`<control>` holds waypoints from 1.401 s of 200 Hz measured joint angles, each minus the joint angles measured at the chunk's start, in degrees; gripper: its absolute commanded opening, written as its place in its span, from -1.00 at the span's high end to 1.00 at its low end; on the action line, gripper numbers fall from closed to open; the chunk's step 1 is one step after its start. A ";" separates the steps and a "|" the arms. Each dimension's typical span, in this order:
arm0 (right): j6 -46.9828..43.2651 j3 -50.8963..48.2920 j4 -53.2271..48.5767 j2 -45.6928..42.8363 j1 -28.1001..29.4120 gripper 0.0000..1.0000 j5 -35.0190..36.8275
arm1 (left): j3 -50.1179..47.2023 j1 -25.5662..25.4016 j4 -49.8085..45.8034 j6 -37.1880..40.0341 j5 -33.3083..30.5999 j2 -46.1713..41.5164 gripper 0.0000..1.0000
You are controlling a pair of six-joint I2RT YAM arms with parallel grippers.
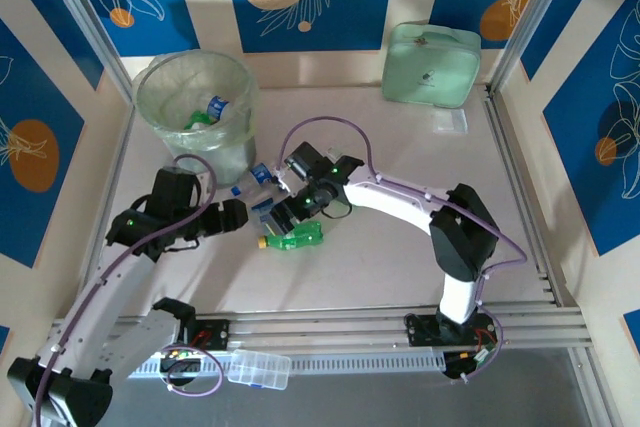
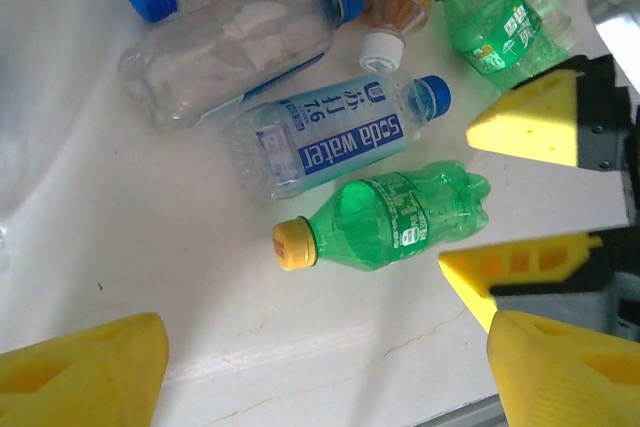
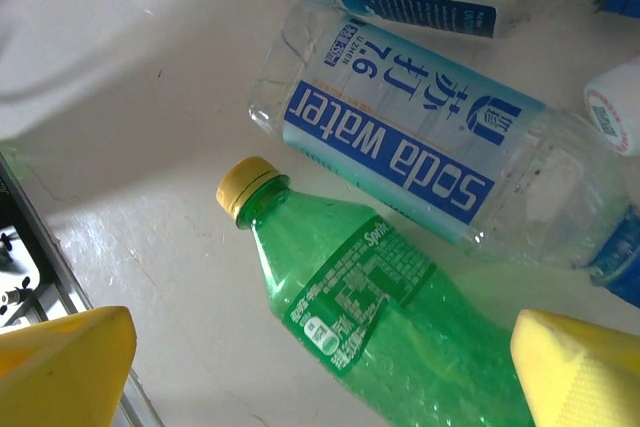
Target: Put the plastic bottles in the bin
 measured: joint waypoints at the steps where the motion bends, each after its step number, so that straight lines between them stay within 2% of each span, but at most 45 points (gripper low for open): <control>1: 0.00 0.02 0.02 0.11 -0.04 -0.94 -0.20 | 0.00 0.00 0.00 0.02 0.00 -0.11 -0.69; 57: 0.37 -1.33 0.28 1.49 -0.87 -0.95 -5.33 | 0.00 0.00 3.93 0.15 -1.51 -1.11 -0.70; 90: -0.13 -3.37 -0.15 1.60 -0.76 -0.97 -6.01 | 0.00 0.00 5.84 0.20 -1.51 -1.18 -0.70; 120: -2.38 -3.76 -0.76 1.60 -0.07 -0.98 -4.07 | -0.09 -0.02 5.79 0.22 -1.51 -1.51 -0.71; 148: -5.86 -3.76 -2.47 2.16 2.93 -0.97 0.15 | -0.96 -0.02 5.77 0.22 -1.73 -1.99 -0.71; 189: -9.29 -3.89 -4.48 3.41 6.34 -0.86 4.85 | -2.89 -0.02 5.66 0.24 -2.62 -2.56 -0.71; 280: -12.81 -3.89 -4.90 7.13 9.46 -0.41 11.47 | -3.58 0.00 5.62 0.20 -3.48 -2.89 -0.71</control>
